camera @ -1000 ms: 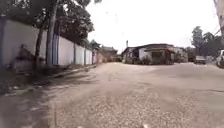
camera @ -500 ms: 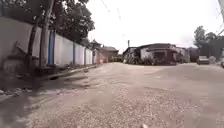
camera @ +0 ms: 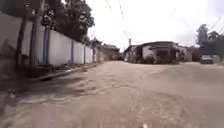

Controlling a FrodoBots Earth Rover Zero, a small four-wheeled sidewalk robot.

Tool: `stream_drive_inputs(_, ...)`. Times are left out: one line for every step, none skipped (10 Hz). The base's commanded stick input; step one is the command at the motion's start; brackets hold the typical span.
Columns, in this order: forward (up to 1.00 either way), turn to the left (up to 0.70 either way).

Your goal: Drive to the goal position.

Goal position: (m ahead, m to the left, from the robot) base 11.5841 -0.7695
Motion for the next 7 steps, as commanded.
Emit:
stream_drive_inputs(1.00,0.27)
stream_drive_inputs(1.00,0.13)
stream_drive_inputs(1.00,0.00)
stream_drive_inputs(1.00,0.00)
stream_drive_inputs(1.00,0.00)
stream_drive_inputs(1.00,0.00)
stream_drive_inputs(1.00,0.00)
